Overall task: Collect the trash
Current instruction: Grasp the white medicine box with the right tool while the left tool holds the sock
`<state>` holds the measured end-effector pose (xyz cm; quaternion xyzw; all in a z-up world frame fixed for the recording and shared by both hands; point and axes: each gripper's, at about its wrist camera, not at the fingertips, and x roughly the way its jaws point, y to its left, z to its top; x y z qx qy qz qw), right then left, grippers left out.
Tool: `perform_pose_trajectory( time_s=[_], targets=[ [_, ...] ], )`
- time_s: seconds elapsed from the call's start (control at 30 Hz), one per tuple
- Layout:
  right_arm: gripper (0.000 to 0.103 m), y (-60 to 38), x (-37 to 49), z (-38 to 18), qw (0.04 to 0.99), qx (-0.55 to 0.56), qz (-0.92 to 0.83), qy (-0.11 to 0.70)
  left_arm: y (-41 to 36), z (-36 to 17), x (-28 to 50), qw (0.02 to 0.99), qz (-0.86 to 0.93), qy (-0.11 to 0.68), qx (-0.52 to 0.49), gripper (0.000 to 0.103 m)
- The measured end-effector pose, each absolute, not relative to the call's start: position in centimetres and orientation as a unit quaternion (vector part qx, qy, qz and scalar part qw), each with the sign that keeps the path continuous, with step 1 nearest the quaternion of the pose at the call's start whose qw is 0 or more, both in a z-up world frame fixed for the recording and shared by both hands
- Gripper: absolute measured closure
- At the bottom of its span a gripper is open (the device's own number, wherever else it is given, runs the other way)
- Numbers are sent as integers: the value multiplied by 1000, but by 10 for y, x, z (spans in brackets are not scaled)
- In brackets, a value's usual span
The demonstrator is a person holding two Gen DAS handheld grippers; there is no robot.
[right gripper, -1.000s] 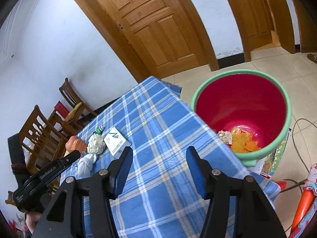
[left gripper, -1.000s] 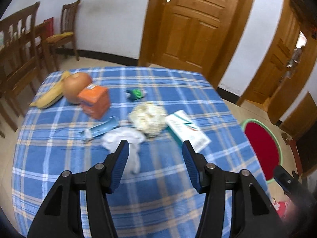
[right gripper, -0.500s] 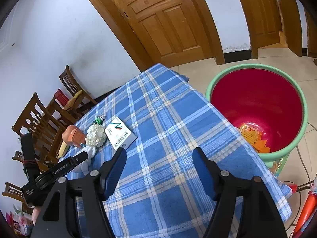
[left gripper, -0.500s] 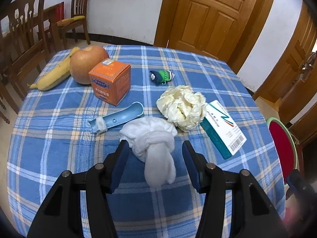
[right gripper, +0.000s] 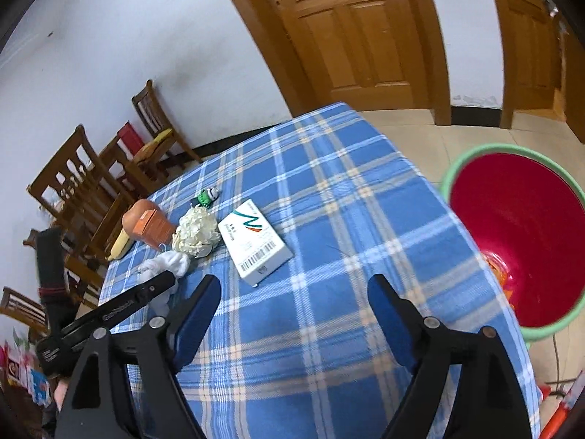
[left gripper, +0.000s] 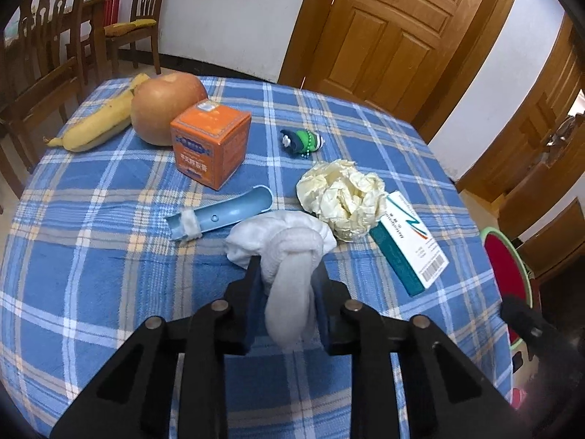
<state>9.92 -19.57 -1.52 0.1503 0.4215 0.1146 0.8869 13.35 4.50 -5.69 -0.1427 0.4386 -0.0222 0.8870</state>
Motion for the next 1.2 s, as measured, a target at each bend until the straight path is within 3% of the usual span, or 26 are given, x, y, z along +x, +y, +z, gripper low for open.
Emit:
perform_pose_trajectory(
  time_s=[0.2, 0.5, 0.9, 1.0, 1.2],
  targets=[
    [10, -172, 121, -27, 880, 117, 133, 440, 56, -41, 117, 897, -24, 416, -150, 77],
    [10, -142, 148, -40, 880, 59, 133, 452, 75, -34, 111, 900, -11, 406, -159, 77],
    [29, -124, 158, -51, 879, 18, 121, 461, 60, -32, 110, 900, -37, 406, -151, 77],
    [41, -125, 154, -51, 880, 17, 121, 459, 58, -31, 109, 901, -40, 406, -150, 77],
    [42, -128, 136, -50, 878, 28, 134, 458, 56, -32, 106, 899, -45, 409, -150, 77]
  ],
)
